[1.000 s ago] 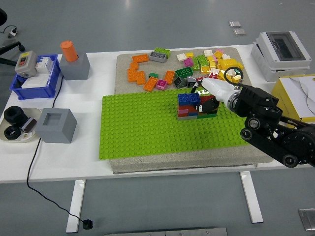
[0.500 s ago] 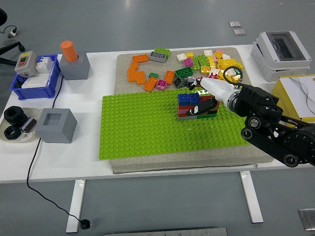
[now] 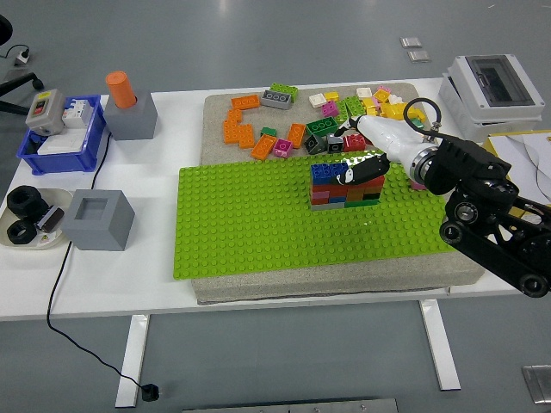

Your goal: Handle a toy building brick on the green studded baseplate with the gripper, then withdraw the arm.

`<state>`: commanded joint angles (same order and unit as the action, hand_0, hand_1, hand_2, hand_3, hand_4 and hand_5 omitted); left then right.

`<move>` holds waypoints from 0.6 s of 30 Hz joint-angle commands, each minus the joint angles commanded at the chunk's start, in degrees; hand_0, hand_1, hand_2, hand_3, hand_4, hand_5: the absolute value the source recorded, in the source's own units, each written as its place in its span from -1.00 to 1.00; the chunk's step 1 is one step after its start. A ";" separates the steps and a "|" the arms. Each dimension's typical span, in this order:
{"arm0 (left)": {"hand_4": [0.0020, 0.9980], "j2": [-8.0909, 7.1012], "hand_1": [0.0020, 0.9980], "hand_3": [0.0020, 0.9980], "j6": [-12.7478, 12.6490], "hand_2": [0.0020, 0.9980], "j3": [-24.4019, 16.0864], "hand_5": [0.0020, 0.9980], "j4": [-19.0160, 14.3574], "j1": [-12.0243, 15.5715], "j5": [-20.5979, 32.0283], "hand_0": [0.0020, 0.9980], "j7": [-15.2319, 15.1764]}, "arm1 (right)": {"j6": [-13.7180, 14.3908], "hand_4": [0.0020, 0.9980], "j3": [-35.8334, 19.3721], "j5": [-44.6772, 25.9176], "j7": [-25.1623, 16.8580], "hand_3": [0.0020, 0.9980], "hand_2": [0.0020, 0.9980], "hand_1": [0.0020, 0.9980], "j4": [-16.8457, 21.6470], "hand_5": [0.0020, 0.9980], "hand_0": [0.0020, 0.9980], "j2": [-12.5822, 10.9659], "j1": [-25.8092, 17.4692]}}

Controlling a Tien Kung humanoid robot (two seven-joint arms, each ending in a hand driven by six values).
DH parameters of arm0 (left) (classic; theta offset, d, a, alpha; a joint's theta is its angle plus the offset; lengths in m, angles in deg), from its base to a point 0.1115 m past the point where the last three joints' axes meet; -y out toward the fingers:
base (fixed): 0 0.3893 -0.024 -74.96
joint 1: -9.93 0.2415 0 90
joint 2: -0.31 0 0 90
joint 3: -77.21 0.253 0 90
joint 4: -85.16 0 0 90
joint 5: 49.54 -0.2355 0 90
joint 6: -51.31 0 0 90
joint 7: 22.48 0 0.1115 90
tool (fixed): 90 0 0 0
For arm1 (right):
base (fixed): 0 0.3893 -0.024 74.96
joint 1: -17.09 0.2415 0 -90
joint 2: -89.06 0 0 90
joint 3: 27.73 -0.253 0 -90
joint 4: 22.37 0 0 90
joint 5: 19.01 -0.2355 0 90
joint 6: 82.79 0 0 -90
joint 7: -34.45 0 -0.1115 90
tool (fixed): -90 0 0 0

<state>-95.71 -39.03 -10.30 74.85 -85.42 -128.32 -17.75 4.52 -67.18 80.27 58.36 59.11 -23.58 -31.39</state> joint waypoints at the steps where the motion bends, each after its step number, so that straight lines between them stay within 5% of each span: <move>1: 0.20 0.02 0.17 0.16 -0.01 0.10 0.00 -0.57 0.00 0.01 0.00 0.26 -0.01 | -0.01 0.96 0.00 0.21 0.05 0.34 0.86 0.78 0.95 -0.19 0.81 -0.50 -0.31; 4: 0.20 0.06 0.17 0.16 -0.01 0.10 -0.03 -0.57 0.00 0.01 -0.07 0.26 -0.07 | -0.13 0.96 0.55 0.53 0.18 0.34 0.86 0.78 2.85 -0.19 0.81 -1.58 -1.19; 5: 0.20 0.07 0.17 0.16 -0.01 0.09 -0.03 -0.57 0.00 0.00 -0.08 0.26 -0.08 | -0.17 0.91 0.77 0.57 0.21 0.19 0.86 0.78 3.06 -0.08 0.81 -1.74 -1.39; 18: 0.20 0.21 0.17 0.16 -0.01 0.10 0.15 -0.56 0.00 0.18 0.07 0.26 -0.05 | -0.34 0.90 1.65 0.40 0.10 0.18 0.85 0.78 2.13 -0.07 0.82 -1.52 -2.39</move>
<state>-95.50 -39.05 -10.15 74.85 -85.24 -128.24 -17.80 4.18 -65.53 80.67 58.46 61.25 -25.10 -33.77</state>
